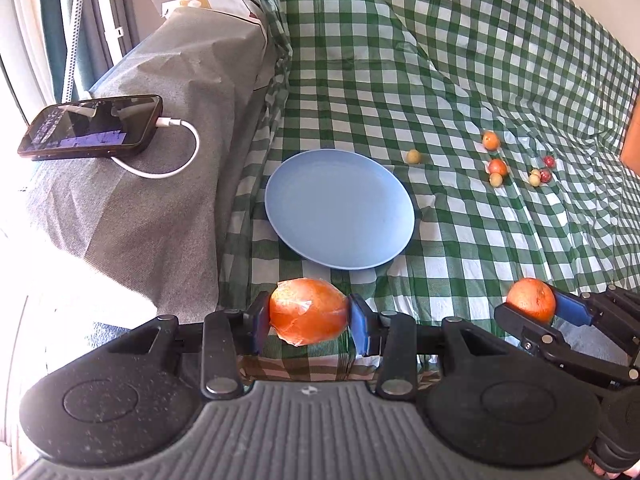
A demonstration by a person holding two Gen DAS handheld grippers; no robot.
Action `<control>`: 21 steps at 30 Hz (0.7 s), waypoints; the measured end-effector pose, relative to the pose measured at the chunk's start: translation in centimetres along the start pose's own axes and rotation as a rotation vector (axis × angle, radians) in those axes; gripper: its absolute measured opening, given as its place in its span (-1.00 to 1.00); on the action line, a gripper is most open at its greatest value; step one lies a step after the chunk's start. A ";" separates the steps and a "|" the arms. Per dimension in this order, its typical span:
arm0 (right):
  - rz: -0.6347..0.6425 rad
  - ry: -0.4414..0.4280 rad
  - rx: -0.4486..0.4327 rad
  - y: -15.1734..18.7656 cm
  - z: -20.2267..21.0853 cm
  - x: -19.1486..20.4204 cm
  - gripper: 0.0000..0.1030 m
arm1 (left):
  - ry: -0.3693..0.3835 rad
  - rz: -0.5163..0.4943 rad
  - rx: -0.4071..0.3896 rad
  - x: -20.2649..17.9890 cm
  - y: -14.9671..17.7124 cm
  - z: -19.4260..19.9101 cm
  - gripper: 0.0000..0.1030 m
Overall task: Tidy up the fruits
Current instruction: 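Carry both oranges over the blue plate and open both tools to drop them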
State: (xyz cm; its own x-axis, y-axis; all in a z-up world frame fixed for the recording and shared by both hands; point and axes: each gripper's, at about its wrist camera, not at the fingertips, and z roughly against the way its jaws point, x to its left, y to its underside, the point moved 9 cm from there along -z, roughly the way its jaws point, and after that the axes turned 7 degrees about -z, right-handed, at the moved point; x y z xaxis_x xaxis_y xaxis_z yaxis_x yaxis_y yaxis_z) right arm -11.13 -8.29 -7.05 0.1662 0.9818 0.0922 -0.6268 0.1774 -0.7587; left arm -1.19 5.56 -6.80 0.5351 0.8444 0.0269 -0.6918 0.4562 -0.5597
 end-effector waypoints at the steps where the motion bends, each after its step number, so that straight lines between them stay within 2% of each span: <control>1: -0.001 0.002 0.002 0.0 -0.1 -0.1 -0.30 | 0.000 0.001 0.002 0.0 -0.1 -0.2 -0.13; 12: -0.028 0.015 0.014 -1.2 -2.7 -0.7 -0.30 | -0.001 0.005 0.006 0.3 -3.4 -2.5 -0.13; 21: -0.039 0.019 0.042 -2.6 -7.1 -1.3 -0.30 | -0.009 -0.035 0.030 -0.2 -6.4 -6.8 -0.13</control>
State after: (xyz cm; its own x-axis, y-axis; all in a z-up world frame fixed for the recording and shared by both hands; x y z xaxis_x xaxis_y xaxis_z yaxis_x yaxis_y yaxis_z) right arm -4.28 -10.50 -9.76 0.2053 0.9727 0.1082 -0.6509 0.2183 -0.7271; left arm 6.42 0.53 -8.82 0.5550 0.8301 0.0538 -0.6870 0.4939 -0.5331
